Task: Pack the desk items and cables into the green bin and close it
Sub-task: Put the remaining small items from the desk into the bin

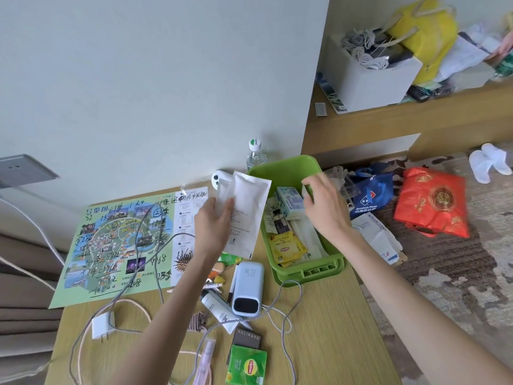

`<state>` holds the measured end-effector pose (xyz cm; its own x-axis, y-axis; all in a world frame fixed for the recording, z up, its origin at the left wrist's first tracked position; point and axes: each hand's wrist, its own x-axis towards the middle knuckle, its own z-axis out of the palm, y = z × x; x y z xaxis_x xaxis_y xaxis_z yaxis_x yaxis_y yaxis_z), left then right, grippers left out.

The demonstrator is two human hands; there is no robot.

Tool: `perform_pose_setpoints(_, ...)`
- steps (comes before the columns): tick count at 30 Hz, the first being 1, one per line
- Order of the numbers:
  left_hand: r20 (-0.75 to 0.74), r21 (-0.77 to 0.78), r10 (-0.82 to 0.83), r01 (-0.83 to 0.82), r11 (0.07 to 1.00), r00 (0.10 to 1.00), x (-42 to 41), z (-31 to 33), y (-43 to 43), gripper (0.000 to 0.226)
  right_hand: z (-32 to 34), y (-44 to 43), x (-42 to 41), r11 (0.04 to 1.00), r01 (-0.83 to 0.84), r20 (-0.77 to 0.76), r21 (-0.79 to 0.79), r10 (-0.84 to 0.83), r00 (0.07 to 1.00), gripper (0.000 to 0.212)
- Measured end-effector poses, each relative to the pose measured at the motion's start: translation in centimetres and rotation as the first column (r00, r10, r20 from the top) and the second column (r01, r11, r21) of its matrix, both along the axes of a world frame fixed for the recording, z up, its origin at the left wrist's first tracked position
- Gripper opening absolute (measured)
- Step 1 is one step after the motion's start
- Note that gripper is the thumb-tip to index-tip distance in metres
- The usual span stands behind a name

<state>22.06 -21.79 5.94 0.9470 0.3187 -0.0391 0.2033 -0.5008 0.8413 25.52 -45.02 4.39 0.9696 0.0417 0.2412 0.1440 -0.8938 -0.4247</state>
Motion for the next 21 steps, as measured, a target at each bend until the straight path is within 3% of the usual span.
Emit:
perform_pose_setpoints(2, 0.041, 0.000, -0.012, 0.012, 1.000, 0.999, 0.7, 0.5, -1.8, 0.039, 0.4, -2.2, -1.0, 0.998, 0.054, 0.059, -0.013, -0.053, 0.997, 0.033)
perform_pose_setpoints(5, 0.057, -0.035, -0.039, 0.041, 0.999, 0.998, 1.6, 1.0, -5.0, 0.031, -0.1, -4.5, -2.3, 0.993, 0.120, -0.008, 0.019, -0.120, 0.993, 0.043)
perform_pose_setpoints(11, -0.018, -0.097, -0.096, 0.093, 0.991, 0.995, 2.0, 0.4, -10.6, 0.010, -2.1, -5.0, -3.9, 0.992, 0.081, -0.070, 0.102, -0.074, 0.995, 0.044)
perform_pose_setpoints(14, -0.221, 0.149, -0.187, 0.223, 0.963, 0.957, 1.5, -0.8, -11.7, 0.015, -2.5, -4.7, -4.2, 0.989, 0.112, -0.084, 0.094, -0.104, 0.991, 0.045)
perform_pose_setpoints(16, -0.332, 0.362, -0.250, 0.368, 0.856, 0.909, 1.2, -1.1, -12.2, 0.020, -2.5, -4.7, -4.3, 0.989, 0.124, -0.089, 0.084, -0.116, 0.989, 0.045)
perform_pose_setpoints(18, -0.318, 0.448, -0.291, 0.414, 0.792, 0.902, 1.1, -1.0, -12.6, 0.017, -2.5, -4.7, -4.4, 0.989, 0.129, -0.090, 0.074, -0.123, 0.988, 0.046)
perform_pose_setpoints(21, -0.204, 0.499, -0.304, 0.366, 0.786, 0.931, 1.2, -0.4, -12.2, 0.021, -2.6, -4.6, -4.4, 0.989, 0.138, -0.095, 0.056, -0.133, 0.987, 0.047)
